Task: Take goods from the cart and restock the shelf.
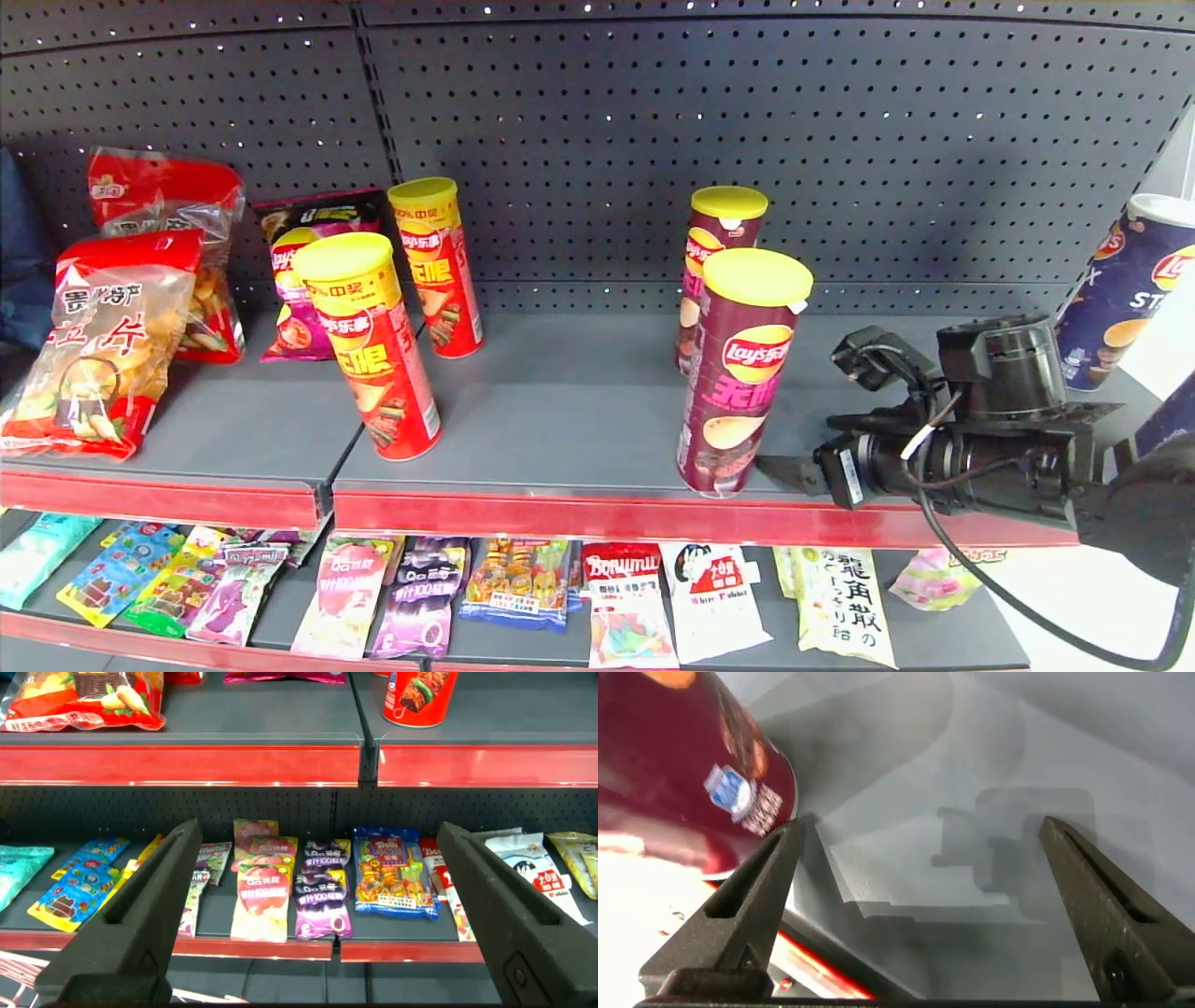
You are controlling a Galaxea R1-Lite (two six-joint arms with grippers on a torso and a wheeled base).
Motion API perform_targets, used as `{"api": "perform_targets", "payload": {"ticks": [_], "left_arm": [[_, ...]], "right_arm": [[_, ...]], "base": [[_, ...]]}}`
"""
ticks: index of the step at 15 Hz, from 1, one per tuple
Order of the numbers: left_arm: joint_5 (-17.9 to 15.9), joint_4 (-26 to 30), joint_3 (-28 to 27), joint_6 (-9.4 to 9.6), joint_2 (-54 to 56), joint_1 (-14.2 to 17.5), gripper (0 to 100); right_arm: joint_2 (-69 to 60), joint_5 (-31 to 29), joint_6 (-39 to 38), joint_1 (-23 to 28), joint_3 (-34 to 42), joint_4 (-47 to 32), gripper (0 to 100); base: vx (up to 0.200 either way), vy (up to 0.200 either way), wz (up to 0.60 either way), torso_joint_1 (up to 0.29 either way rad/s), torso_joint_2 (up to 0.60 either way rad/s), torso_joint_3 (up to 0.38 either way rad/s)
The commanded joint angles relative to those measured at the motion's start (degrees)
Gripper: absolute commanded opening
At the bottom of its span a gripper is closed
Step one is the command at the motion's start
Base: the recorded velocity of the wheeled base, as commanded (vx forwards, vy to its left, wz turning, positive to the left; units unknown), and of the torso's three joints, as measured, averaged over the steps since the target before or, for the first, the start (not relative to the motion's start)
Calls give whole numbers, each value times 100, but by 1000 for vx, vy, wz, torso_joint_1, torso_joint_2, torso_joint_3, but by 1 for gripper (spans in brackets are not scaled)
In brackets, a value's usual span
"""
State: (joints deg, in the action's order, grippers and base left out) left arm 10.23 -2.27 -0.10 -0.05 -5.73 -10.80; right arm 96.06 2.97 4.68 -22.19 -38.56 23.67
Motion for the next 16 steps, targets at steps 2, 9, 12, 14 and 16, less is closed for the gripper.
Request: {"api": "perform_targets", "payload": {"ticks": [2,9,12,14,16], "left_arm": [[-12,-2,1,-13,-7,-1,100],[-390,-2,-8,-13,-7,-1,100],[-970,51,10,14,-7,-1,100],[-1058,244,1,22,-7,-1,100],[-1111,279,-8,58,-16,-1,100]], "right_arm": [[-1441,-341,6,83,375,14,100],[-6328,-974,428,1076,2019,-1620,100],[-9132,-983,384,988,2133,-3862,100],[-9052,-974,217,979,2212,-3642,100],[-9052,-719,138,979,3021,-3299,100]], "base": [[0,0,0,0,0,0],[0,0,0,0,0,0],[0,0,0,0,0,0],[0,0,0,0,0,0],[0,0,0,0,0,0]]}}
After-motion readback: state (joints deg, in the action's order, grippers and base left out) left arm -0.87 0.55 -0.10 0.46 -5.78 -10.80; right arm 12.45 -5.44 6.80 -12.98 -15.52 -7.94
